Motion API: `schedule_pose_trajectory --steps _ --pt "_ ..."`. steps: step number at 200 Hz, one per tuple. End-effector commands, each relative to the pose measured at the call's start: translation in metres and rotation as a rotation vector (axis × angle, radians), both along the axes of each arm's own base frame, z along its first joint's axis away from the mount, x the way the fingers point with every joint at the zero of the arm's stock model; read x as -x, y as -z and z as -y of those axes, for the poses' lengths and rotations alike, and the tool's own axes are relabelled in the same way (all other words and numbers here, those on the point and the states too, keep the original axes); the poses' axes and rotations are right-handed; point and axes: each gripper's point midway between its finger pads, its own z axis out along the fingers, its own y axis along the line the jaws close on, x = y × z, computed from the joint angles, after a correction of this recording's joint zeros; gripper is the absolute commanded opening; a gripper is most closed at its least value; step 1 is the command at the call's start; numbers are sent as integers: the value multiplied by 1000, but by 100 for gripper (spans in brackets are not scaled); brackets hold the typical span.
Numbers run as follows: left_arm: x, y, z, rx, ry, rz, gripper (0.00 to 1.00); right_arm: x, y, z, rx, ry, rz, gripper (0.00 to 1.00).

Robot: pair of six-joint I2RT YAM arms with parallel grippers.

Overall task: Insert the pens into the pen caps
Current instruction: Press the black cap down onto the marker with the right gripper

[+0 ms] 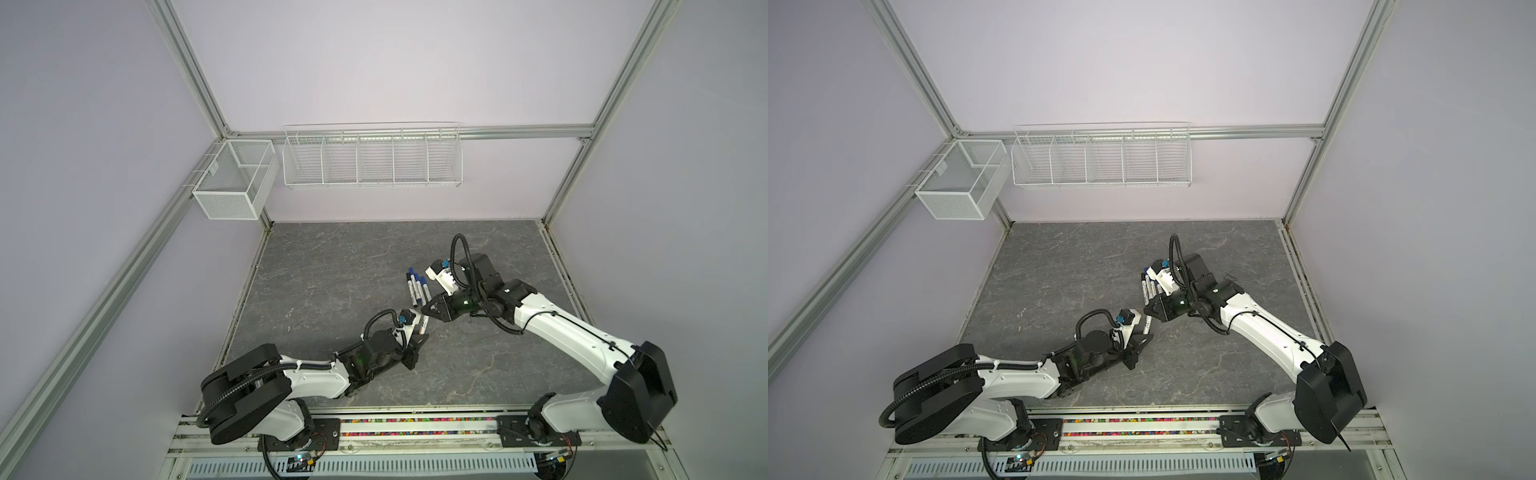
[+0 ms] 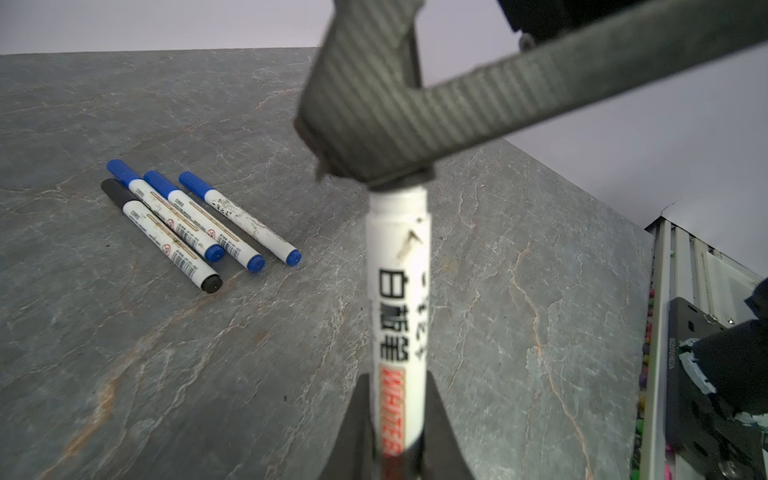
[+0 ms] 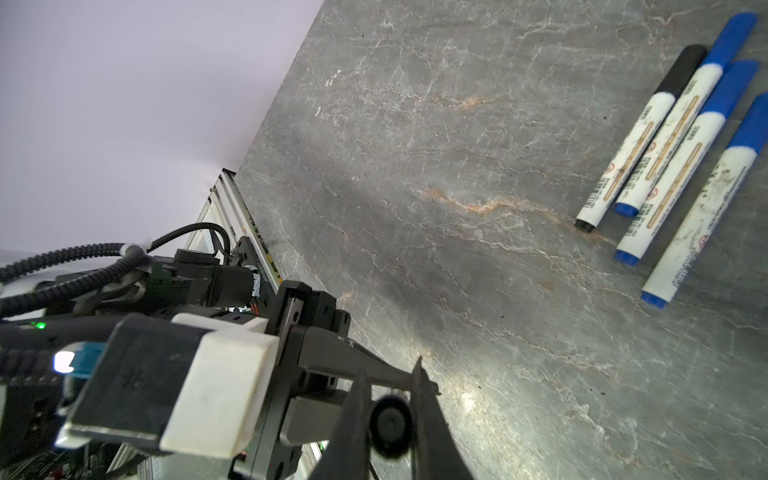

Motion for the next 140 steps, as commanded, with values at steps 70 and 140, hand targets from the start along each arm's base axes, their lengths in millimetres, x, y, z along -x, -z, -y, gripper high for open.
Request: schedule_pose_trajectory --steps 70,140 --pt "-17 -75 16 223 -22 130 0 68 20 -9 22 -213 -176 7" --pt "-22 -84 11 260 -57 160 0 31 49 21 237 -1 -66 7"
